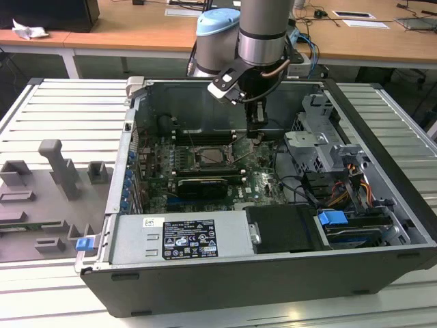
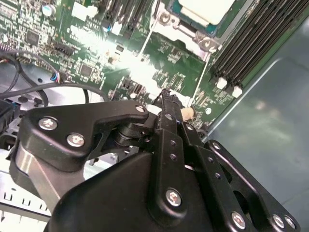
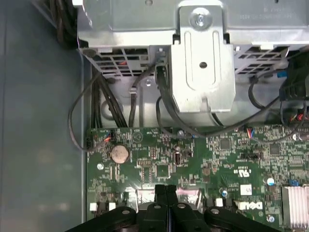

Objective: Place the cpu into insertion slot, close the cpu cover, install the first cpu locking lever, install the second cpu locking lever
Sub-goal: 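Close the cpu cover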

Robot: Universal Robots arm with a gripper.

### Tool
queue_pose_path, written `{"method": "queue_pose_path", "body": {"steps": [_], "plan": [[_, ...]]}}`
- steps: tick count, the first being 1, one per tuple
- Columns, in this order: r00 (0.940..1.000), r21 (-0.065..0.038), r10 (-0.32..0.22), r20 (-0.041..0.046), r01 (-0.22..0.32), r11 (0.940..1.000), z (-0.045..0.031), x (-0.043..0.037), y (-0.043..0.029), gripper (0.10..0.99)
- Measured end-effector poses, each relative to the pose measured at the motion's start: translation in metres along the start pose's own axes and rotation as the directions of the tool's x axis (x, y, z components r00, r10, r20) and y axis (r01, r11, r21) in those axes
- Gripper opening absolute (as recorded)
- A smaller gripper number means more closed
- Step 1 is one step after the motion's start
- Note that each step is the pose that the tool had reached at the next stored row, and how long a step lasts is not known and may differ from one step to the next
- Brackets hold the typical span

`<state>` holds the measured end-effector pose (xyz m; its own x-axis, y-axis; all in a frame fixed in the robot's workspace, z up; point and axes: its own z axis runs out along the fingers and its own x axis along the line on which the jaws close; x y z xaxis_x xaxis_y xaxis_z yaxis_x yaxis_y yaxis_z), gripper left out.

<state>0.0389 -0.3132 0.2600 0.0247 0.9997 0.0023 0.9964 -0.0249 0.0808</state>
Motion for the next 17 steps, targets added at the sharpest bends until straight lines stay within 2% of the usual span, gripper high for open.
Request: {"method": "queue_pose_path", "body": {"steps": [4, 10, 13, 17], "plan": [[1.0000, 0.001, 0.000, -0.0001, 0.000, 1.0000, 0.0006, 0.0003, 0.0073, 0.106], [1.0000, 0.000, 0.000, -0.0001, 0.000, 1.0000, 0.0021, 0.0004, 0.0098, 0.106], [1.0000, 0.000, 0.000, 0.0004, 0.000, 1.0000, 0.0048, 0.0006, 0.0167, 0.106], [1.0000, 0.000, 0.000, 0.0004, 0.000, 1.0000, 0.0111, 0.0006, 0.0174, 0.106]]}}
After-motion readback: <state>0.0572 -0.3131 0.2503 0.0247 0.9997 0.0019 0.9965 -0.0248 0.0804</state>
